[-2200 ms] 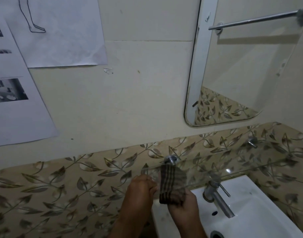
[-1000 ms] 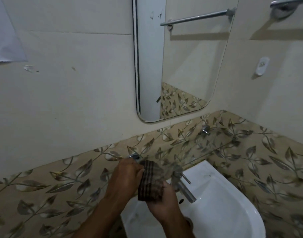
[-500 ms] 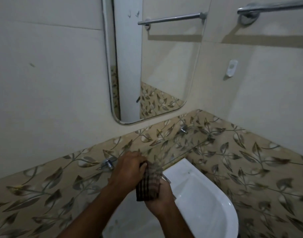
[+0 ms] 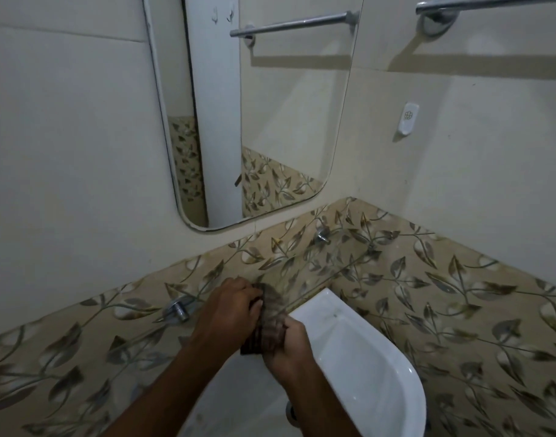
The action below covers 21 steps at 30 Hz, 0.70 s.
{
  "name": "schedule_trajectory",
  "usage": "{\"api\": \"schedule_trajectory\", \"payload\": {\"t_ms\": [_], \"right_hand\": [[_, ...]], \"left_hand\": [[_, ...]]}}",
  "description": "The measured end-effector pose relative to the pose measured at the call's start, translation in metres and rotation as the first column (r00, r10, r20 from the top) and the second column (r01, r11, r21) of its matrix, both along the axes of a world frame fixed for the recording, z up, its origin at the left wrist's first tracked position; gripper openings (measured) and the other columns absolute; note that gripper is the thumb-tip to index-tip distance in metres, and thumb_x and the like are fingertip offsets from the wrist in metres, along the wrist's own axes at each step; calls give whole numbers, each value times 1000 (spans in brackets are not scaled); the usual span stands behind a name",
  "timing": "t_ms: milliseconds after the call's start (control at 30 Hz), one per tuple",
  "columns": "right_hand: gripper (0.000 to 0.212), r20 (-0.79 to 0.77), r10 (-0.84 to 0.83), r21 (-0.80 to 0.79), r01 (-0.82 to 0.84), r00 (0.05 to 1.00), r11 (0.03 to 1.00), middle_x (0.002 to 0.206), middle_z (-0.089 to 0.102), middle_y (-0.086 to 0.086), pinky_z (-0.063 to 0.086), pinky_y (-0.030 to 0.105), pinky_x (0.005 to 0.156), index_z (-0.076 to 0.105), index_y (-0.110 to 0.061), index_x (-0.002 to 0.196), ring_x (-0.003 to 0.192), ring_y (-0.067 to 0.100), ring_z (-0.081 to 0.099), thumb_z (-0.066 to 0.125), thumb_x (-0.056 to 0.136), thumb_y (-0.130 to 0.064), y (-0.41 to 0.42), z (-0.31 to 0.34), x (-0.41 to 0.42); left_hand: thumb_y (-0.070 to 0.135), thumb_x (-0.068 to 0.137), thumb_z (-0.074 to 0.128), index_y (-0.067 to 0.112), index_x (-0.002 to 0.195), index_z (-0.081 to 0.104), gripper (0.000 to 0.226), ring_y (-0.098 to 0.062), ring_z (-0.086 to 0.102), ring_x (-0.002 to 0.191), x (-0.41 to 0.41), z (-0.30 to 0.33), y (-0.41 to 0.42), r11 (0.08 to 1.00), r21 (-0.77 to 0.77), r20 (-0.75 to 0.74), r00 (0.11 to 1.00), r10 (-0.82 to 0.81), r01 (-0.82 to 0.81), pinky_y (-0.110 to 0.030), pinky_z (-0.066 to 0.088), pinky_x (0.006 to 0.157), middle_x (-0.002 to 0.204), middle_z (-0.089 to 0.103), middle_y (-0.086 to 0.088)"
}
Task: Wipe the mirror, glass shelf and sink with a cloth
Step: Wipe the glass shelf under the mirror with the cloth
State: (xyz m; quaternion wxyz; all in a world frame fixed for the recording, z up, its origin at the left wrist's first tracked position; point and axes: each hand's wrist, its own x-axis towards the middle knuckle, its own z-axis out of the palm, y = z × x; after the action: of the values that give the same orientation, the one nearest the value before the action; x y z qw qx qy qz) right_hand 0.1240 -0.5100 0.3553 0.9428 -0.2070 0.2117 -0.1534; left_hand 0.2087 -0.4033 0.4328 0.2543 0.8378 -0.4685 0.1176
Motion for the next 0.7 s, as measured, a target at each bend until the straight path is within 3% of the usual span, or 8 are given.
{"api": "schedule_trajectory", "payload": {"t_ms": [100, 200, 267, 333, 433, 533, 633, 700], "right_hand": [[37, -130, -38, -28, 35, 991, 999, 101, 69, 28, 55, 46, 79, 70, 11, 102, 88, 39, 65, 41, 98, -13, 7, 0, -21], [29, -84, -67, 97, 75, 994, 992, 69, 65, 17, 61, 32, 75, 66, 3, 84, 60, 26, 62, 45, 99, -9, -23, 22, -39], [45, -34, -175, 151, 178, 984, 972, 50, 46, 0, 53, 18, 53, 56, -8, 60, 42, 7, 38, 40, 103, -10, -40, 38, -34], [44, -43, -224, 175, 228, 974, 958, 42, 41, 0, 43, 21, 32, 49, -11, 53, 33, 5, 34, 44, 96, -4, -48, 45, -19], [12, 0, -150, 124, 149, 989, 981, 69, 67, 18, 60, 35, 52, 69, 1, 74, 57, 28, 67, 59, 79, -4, -28, 53, -2], [36, -69, -53, 53, 57, 996, 997, 102, 69, 27, 56, 43, 86, 73, 13, 96, 89, 39, 69, 44, 86, -7, -16, 36, -7], [34, -85, -94, 23, 96, 992, 995, 103, 69, 27, 54, 44, 85, 72, 11, 103, 89, 38, 67, 51, 84, -8, -26, 25, -26], [30, -21, -193, 83, 194, 981, 978, 72, 63, 15, 51, 37, 67, 71, 4, 84, 64, 25, 59, 50, 91, -17, -46, 27, -39]], "left_hand": [[27, 91, 54, 23, 105, 71, 22, -20, 54, 92, 3, -2, 0, 1000, -1, 2, 1000, -29, 29, -34, 45, 79, 96, 65, 0], [27, 90, 56, 21, 94, 72, 18, -17, 52, 86, 11, -2, 2, 1000, 0, 15, 1000, -14, 14, -34, 46, 76, 90, 64, 2], [26, 88, 58, 19, 91, 72, 16, -16, 52, 84, 13, -2, 1, 1000, 6, 25, 1000, 11, -12, -32, 45, 74, 88, 64, 2], [27, 88, 59, 21, 92, 72, 14, -15, 51, 84, 11, -1, -2, 1000, 1, 21, 1000, 21, -21, -29, 42, 72, 88, 64, 3], [25, 87, 62, 23, 94, 72, 13, -14, 49, 81, 8, 1, -10, 1000, -17, 31, 1000, -7, 7, -28, 36, 69, 88, 63, 3], [27, 86, 62, 23, 99, 72, 17, -17, 52, 85, 13, 0, -24, 1000, -20, 31, 1000, -3, 3, -27, 36, 71, 92, 64, 3], [26, 84, 63, 22, 100, 72, 18, -17, 55, 86, 17, -4, -32, 1000, -18, 40, 999, -4, 4, -25, 36, 72, 92, 65, 4], [25, 83, 65, 20, 101, 72, 20, -17, 57, 87, 19, -4, -35, 1000, -24, 60, 998, -9, 10, -23, 37, 74, 95, 66, 3]]}}
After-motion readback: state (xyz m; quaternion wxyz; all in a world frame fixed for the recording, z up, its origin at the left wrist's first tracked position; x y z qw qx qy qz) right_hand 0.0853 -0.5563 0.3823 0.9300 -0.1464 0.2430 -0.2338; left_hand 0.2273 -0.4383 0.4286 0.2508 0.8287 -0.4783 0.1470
